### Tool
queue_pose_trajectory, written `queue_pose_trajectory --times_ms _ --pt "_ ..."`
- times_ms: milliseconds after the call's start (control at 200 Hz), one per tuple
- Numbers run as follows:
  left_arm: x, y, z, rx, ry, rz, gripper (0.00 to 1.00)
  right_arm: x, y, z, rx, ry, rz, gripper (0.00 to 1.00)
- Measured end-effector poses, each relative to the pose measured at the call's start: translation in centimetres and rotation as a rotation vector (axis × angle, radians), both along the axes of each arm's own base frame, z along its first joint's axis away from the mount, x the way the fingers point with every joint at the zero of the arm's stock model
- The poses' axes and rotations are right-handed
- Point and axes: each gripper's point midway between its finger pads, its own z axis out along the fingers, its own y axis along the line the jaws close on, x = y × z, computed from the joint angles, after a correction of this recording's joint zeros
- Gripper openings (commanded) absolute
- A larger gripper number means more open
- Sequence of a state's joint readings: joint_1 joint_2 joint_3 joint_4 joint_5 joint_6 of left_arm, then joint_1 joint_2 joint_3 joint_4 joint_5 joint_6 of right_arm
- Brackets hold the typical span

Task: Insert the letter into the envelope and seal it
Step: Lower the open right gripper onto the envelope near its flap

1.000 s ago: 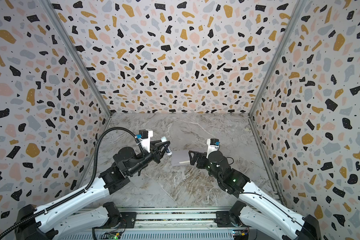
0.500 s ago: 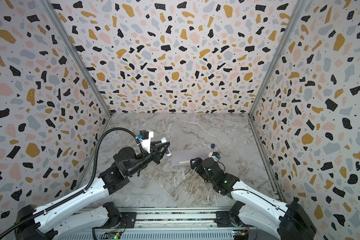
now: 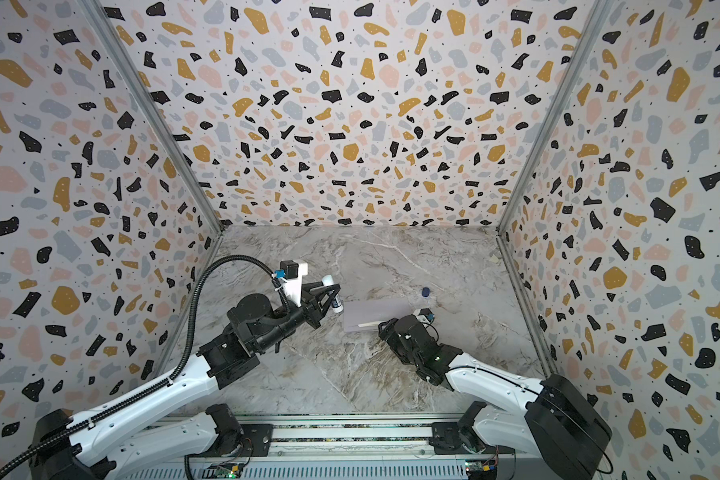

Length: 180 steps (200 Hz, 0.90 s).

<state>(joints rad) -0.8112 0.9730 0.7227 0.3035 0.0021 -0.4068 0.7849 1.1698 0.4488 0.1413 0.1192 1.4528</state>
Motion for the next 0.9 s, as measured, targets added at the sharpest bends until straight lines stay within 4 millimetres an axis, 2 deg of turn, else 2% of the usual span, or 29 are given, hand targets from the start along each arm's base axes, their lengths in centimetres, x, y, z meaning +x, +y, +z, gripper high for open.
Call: queue_pose_trajectory --times_ms 145,491,731,901 --pt "0.1 -0.1 -0.2 0.005 0.005 0.0 0.0 0.8 -0.1 -0.6 0.01 0.015 -0.024 0.59" --pt "0.3 -0.3 -0.9 0.019 0.017 -0.001 0.0 2.3 0.0 -1.6 0.035 0.037 -0.044 0.46" --pt "0.2 -0.4 -1.0 0.024 0.018 -0.005 0.0 2.7 0.6 -2.8 0.024 0.066 -0.022 0.26" --pt "0.2 -0.4 -1.1 0.028 0.022 -0.005 0.0 3.1 0.9 -2.7 -0.002 0.048 0.023 0.13"
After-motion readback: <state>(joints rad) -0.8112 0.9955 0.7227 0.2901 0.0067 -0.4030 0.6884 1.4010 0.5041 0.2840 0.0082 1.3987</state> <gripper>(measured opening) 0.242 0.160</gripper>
